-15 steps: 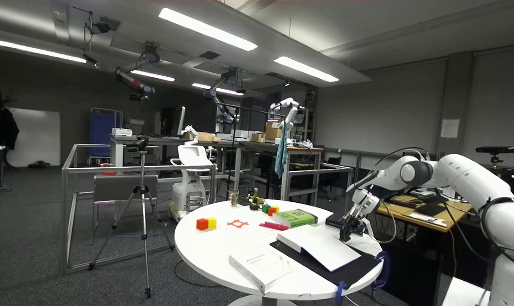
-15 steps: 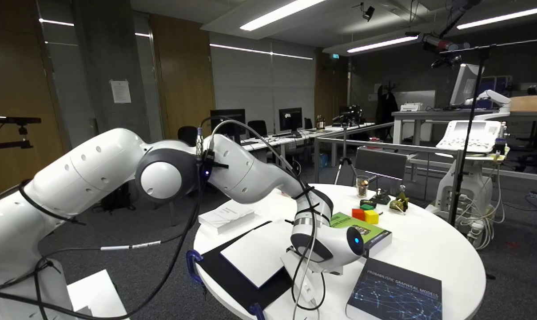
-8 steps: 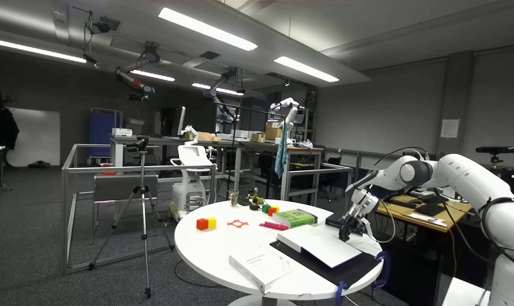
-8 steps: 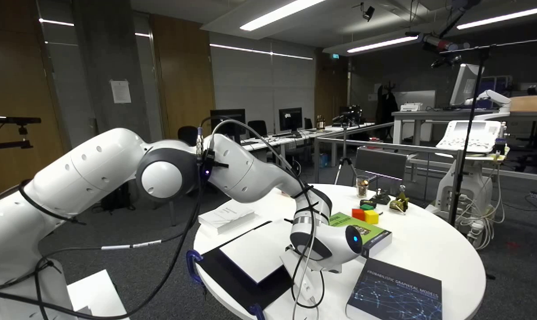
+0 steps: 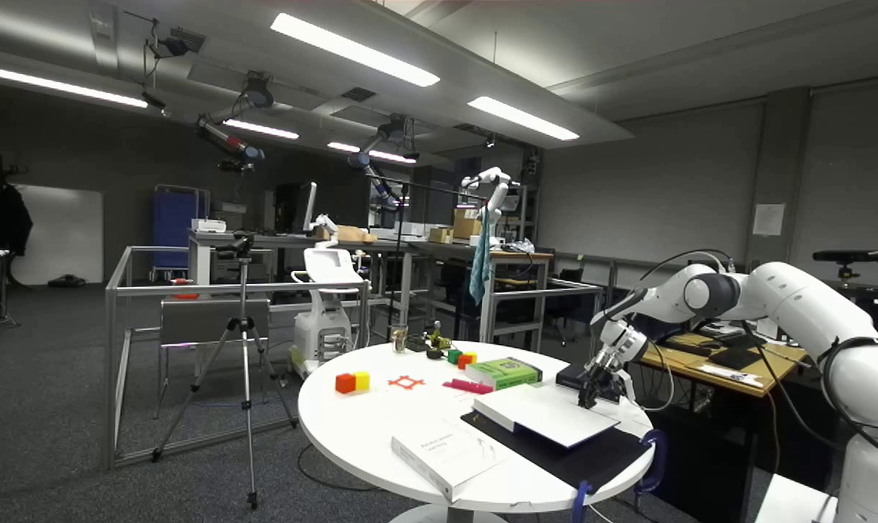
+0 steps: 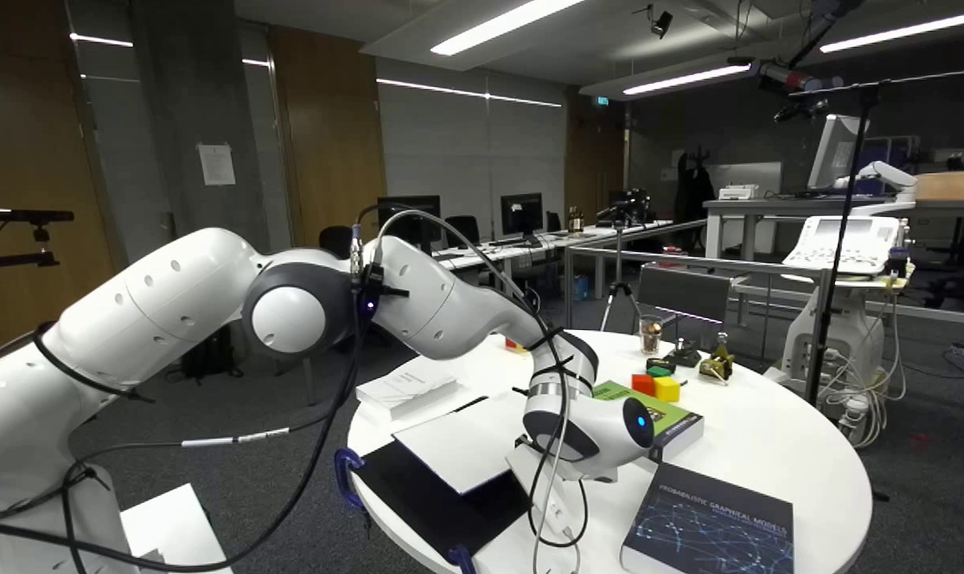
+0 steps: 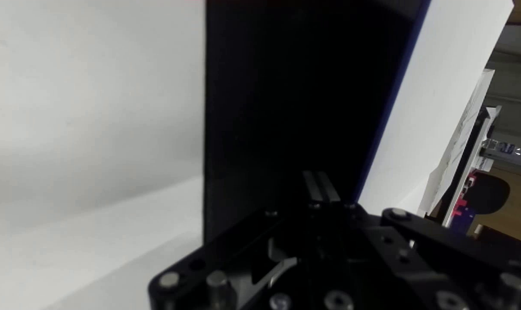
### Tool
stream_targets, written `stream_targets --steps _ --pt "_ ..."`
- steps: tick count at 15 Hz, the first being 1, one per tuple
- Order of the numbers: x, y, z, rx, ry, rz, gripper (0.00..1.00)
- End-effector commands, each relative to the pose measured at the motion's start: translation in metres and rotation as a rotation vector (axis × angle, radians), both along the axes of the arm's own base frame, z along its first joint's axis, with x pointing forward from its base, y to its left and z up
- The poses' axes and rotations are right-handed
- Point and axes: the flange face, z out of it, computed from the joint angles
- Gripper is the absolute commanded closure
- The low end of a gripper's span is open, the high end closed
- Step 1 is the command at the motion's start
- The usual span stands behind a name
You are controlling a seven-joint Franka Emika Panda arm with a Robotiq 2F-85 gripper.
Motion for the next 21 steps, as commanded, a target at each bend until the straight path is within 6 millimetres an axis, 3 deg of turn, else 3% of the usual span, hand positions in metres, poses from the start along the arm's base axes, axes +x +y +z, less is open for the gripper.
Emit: stream_targets --steps 1,11,21 --pt "0.001 0.001 0.03 0.044 -0.039 0.026 1.0" --pt "0.013 0.01 0.06 0.093 -0.065 0.084 1.0" --pt "0.021 0.002 0.089 0.11 -0.124 0.05 1.0"
